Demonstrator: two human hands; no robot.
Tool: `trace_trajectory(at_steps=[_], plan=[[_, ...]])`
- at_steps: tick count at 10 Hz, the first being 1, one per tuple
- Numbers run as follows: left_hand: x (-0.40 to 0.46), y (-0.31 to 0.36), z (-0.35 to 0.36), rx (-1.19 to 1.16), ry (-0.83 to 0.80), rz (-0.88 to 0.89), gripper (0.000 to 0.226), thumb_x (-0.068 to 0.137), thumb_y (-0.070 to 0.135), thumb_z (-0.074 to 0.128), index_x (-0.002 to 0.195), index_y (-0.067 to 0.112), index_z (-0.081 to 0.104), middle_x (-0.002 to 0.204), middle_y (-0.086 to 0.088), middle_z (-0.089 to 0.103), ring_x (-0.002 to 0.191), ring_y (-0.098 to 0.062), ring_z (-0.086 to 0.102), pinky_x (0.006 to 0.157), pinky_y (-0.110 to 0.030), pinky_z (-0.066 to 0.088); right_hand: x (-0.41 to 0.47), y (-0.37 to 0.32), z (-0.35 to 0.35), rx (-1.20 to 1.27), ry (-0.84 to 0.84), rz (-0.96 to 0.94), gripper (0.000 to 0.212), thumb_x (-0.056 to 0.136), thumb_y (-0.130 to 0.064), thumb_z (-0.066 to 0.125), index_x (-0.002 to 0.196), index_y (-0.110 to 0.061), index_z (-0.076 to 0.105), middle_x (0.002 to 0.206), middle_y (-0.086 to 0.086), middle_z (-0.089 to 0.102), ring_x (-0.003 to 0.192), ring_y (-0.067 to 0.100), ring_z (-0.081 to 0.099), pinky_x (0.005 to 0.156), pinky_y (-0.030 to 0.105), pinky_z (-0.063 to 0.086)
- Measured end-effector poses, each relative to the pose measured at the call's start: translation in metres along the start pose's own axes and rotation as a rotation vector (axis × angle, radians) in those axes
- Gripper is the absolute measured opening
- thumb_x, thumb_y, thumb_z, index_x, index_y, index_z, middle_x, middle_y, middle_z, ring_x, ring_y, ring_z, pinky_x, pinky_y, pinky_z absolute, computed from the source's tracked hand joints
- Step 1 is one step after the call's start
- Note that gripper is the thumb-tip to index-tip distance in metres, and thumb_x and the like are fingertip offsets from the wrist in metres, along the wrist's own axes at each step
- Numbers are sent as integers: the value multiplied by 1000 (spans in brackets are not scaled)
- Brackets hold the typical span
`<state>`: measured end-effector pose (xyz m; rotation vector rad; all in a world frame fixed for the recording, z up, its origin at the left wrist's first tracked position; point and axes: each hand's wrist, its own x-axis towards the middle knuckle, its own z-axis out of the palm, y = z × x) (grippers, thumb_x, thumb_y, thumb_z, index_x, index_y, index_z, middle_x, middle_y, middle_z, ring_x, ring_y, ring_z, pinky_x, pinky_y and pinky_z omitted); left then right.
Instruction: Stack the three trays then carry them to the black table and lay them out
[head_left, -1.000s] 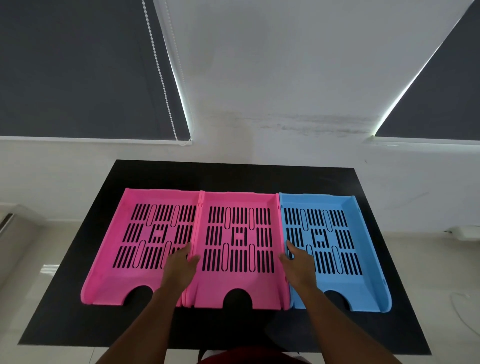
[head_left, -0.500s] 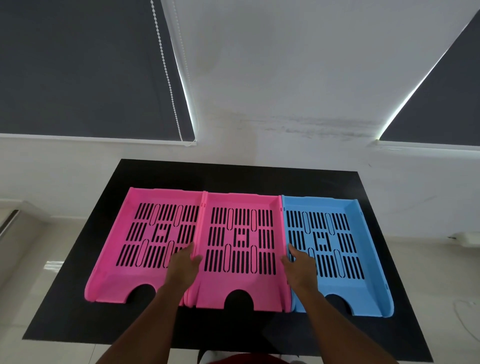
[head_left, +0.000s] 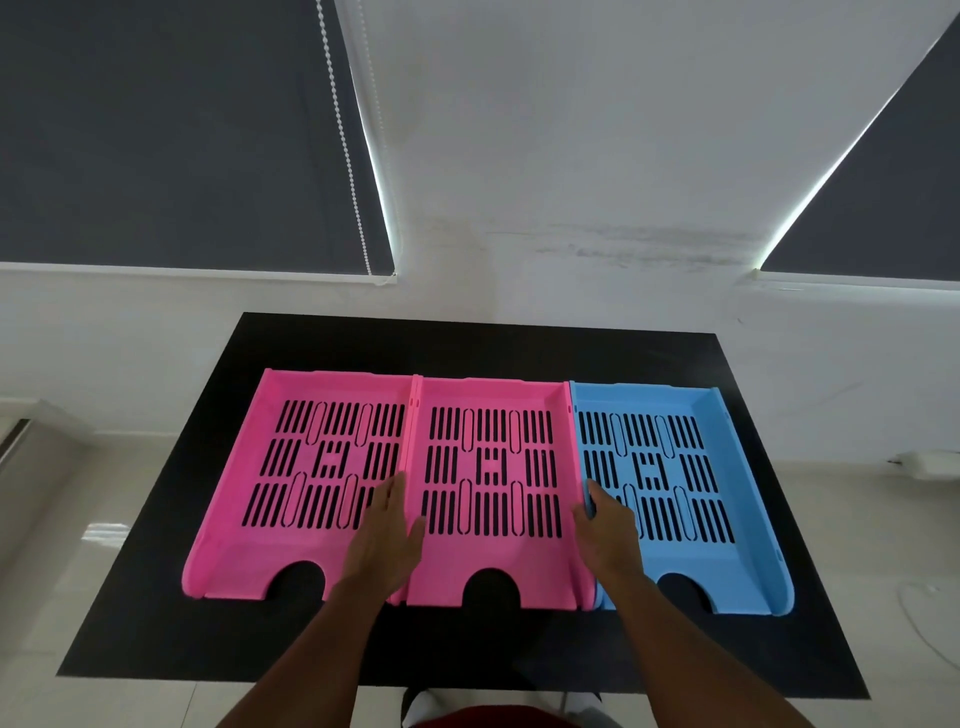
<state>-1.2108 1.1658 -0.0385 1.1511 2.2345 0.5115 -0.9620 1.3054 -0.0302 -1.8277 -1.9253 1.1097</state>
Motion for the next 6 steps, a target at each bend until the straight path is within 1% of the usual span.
trace_trajectory(at_steps=[1, 2, 3, 4, 5, 6], plan=[[-1, -1, 1, -32, 0, -2, 78, 97, 28, 55, 158, 17, 7, 166, -10, 9, 147, -31, 28, 115, -52, 32, -2, -2, 0, 24, -6, 7, 34, 101, -12, 49, 130, 4, 55, 109, 15, 68, 94, 25, 68, 91, 41, 59], [-1, 1, 2, -36, 5, -3, 76, 98, 28, 54, 158, 15, 9, 165, -11, 11, 147, -31, 29, 116, -51, 32, -2, 0, 0, 36, -3, 6, 34, 101, -13, 49, 131, 3, 56, 116, 19, 68, 104, 30, 69, 93, 45, 58], [-3, 8, 3, 74, 118, 43, 68, 97, 27, 54, 155, 11, 21, 162, -11, 23, 148, -28, 27, 118, -43, 25, -4, -1, -3, 45, -18, 7, 35, 101, -14, 51, 133, 1, 57, 121, 19, 68, 109, 31, 68, 96, 47, 56], [-5, 18, 8, 210, 240, 229, 52, 93, 22, 58, 142, 10, 46, 146, -11, 45, 138, -27, 41, 118, -41, 29, -3, 1, -8, 58, -8, 0, 45, 101, -16, 52, 144, -4, 49, 133, 18, 64, 121, 31, 63, 105, 45, 50], [-13, 28, 20, 283, 220, 331, 48, 92, 21, 60, 138, 9, 52, 143, -11, 53, 138, -28, 44, 118, -43, 27, -6, 4, -19, 66, 11, 5, 49, 101, -20, 53, 148, -6, 45, 143, 16, 56, 130, 30, 57, 110, 44, 46], [-22, 28, 41, 304, 118, 361, 50, 95, 26, 52, 144, 13, 47, 151, -8, 47, 145, -24, 36, 120, -38, 17, -2, 8, -27, 57, 37, 21, 49, 102, -20, 52, 148, -6, 44, 145, 16, 54, 131, 29, 56, 110, 42, 46]])
